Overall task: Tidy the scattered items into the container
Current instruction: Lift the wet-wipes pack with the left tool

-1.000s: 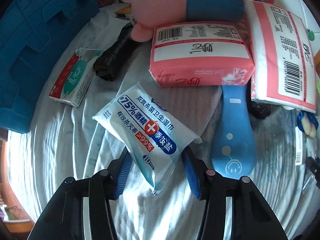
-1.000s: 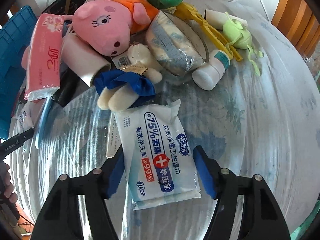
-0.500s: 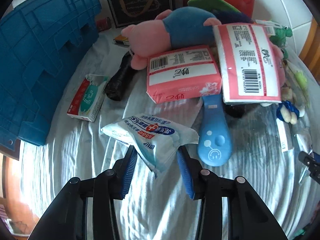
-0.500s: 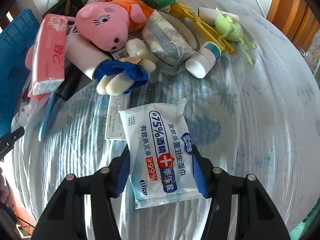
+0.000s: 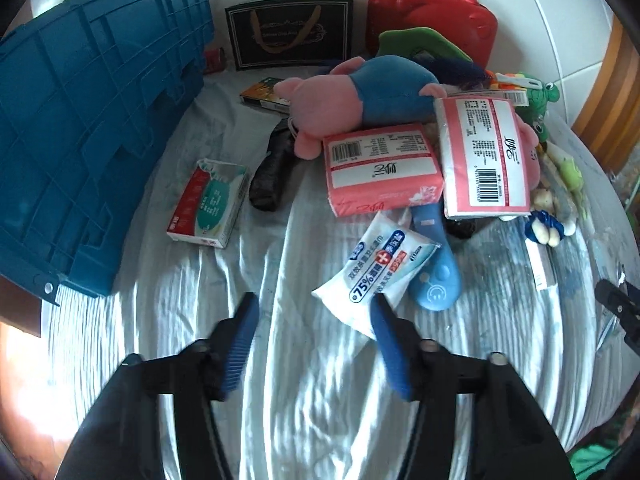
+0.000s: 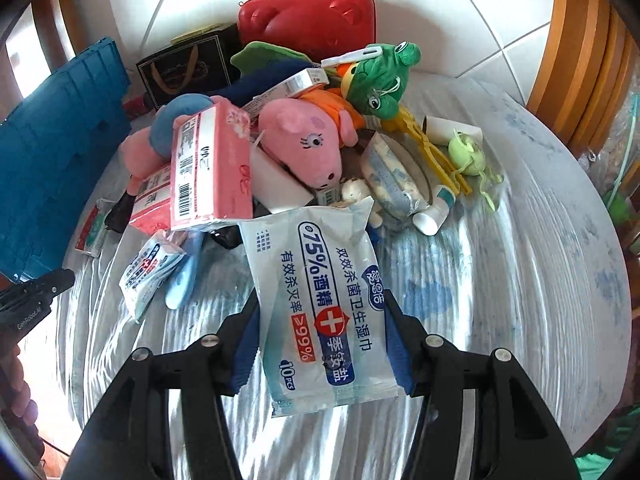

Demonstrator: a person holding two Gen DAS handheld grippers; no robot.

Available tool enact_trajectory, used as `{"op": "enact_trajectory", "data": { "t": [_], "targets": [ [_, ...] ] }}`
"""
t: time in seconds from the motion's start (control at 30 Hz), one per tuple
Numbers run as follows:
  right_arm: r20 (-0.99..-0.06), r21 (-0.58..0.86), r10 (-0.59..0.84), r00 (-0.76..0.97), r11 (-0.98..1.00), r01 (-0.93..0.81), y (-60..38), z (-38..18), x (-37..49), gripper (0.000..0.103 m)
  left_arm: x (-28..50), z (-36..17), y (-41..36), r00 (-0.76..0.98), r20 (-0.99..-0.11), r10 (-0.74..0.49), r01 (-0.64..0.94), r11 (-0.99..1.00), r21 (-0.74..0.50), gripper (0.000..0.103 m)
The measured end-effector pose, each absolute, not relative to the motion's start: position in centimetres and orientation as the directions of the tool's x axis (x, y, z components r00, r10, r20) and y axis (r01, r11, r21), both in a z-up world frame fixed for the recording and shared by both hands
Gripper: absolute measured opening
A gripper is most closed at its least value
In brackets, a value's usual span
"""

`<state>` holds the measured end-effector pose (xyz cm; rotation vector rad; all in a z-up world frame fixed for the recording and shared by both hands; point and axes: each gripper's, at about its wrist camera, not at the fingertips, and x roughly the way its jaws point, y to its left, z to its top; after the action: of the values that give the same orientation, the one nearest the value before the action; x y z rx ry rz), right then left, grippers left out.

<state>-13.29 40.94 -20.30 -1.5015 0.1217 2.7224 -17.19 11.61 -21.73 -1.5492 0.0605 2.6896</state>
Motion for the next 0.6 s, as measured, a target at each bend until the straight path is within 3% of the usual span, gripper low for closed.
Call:
{"op": "enact_trajectory", "data": {
  "t": [0.3,0.6],
  "targets": [
    [-0.891,0.097,-0.076,-0.448,-0.995,-0.025,39.0,-25.0,-14.4,0.054,-19.6,-25.9,16.6,-0.436,-0.899,0.047,-0.218,-0.974,0.054,0.069],
    [-0.932,0.085,-0.048,-0.360,-0.992,-0.089,40.0,-29.6,-17.0,0.056,-23.6,-31.1,17.9,-0.373,-0.928,-0.005,-0.259,-0.960,0.109,0.079]
  ]
}}
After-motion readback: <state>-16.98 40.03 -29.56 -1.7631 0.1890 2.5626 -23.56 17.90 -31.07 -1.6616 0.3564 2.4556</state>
